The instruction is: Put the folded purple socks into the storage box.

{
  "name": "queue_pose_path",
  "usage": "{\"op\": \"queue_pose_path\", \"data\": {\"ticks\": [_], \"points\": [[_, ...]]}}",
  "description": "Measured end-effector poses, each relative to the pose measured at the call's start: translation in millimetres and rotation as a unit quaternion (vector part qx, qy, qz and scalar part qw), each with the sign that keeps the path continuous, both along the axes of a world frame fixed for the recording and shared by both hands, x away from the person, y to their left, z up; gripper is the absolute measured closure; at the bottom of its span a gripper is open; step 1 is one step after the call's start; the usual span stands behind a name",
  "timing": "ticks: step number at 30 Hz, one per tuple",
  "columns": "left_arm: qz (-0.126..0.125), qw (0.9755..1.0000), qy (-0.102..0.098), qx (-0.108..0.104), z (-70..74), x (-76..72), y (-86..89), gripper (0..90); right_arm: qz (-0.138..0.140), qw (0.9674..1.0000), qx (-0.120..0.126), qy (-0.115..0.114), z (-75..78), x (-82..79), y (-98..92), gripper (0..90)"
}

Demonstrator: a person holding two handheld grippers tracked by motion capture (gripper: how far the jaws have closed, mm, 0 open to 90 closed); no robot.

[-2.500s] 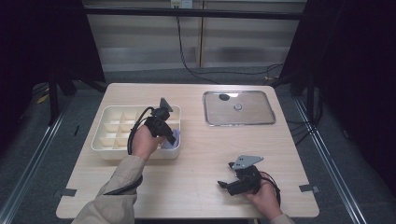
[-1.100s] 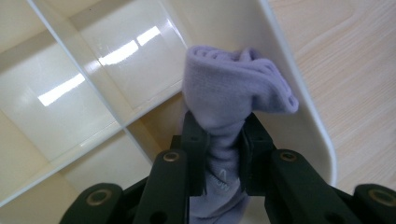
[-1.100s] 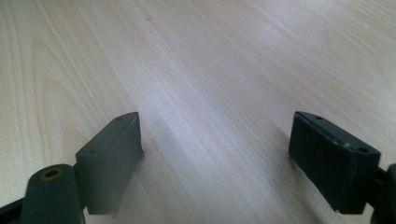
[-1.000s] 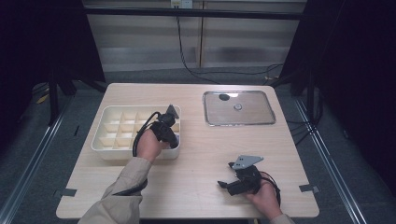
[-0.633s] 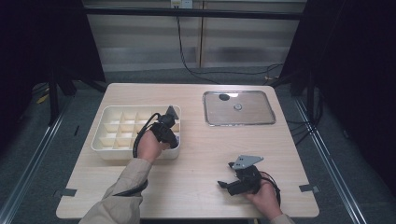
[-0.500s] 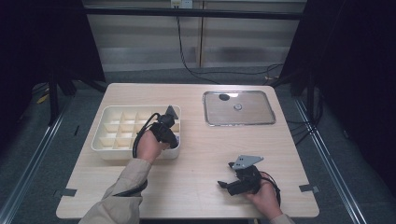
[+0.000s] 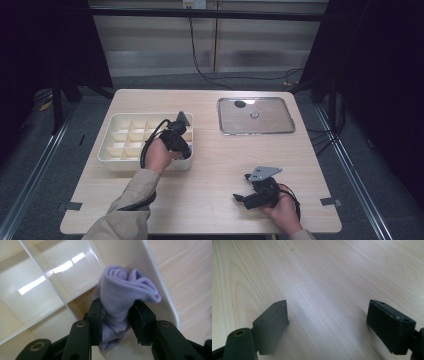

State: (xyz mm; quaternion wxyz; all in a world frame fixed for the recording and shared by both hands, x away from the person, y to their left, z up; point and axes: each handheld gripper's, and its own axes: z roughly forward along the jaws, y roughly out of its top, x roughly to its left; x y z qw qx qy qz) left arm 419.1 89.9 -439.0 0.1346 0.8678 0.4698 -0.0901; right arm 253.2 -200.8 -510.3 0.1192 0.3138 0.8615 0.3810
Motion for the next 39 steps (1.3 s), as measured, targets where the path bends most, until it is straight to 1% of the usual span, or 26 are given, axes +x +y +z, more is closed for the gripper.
{"op": "queue_pose_path", "data": {"ticks": [7,13,14,20,21,27,31,39], "points": [[0.001,1.0,-0.003,-0.003,7.0,0.5,1.1,61.9,0.0,1.0,0.0,0.0,0.0,-0.1,0.1,16.7],[0.002,1.0,-0.003,-0.008,10.2,0.5,2.2,61.0,0.0,1.0,0.0,0.0,0.0,-0.1,0.1,16.7],[0.001,1.0,-0.004,-0.005,11.2,0.7,2.8,60.8,0.0,1.0,0.0,0.0,0.0,-0.1,0.1,16.7],[0.002,0.9999,-0.006,-0.011,16.5,0.9,3.7,60.1,0.0,1.0,0.0,0.001,0.0,-0.1,0.1,16.7],[0.001,0.9999,-0.006,-0.009,17.2,0.9,3.8,59.8,0.0,1.0,0.0,0.001,0.0,-0.1,0.1,16.7],[0.001,0.9999,-0.007,-0.01,19.8,1.4,4.3,59.9,0.0,1.0,0.0,0.001,0.0,-0.1,0.1,16.7],[0.002,0.9999,-0.011,-0.009,23.0,1.4,5.7,60.0,0.001,1.0,0.0,0.0,0.0,0.0,0.0,16.7],[0.003,0.9997,-0.02,-0.015,33.6,2.7,7.7,60.1,0.001,1.0,0.0,-0.001,-0.1,0.1,0.0,16.8]]}}
